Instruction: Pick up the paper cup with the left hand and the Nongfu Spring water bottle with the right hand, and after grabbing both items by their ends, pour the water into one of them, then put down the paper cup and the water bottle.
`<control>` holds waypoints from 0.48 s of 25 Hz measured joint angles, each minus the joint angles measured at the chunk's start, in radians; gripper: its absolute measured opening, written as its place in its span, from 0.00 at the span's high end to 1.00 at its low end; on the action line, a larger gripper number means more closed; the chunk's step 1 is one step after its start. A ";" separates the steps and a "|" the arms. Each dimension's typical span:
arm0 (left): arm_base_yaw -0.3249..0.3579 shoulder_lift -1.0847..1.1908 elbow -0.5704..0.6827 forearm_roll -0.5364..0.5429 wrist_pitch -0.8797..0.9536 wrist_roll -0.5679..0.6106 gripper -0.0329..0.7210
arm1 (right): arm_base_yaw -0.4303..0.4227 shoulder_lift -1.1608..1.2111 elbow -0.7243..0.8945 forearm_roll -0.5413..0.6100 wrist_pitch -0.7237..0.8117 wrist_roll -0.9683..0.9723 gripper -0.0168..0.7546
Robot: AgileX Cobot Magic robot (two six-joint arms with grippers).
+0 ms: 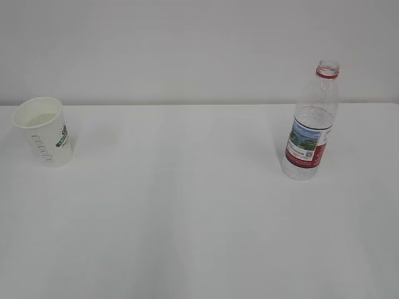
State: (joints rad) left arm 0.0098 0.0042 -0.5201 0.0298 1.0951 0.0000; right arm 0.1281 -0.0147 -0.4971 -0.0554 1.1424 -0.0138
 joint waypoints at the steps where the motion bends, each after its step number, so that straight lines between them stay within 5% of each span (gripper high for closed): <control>1: 0.000 0.000 0.000 0.000 0.000 0.000 0.29 | 0.000 0.000 0.000 0.000 0.000 0.000 0.22; 12: 0.002 0.000 0.000 0.000 0.000 0.000 0.29 | 0.000 0.000 0.000 -0.001 0.000 0.000 0.22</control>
State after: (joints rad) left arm 0.0121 0.0042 -0.5201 0.0298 1.0951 0.0000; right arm 0.1281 -0.0147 -0.4971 -0.0561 1.1424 -0.0138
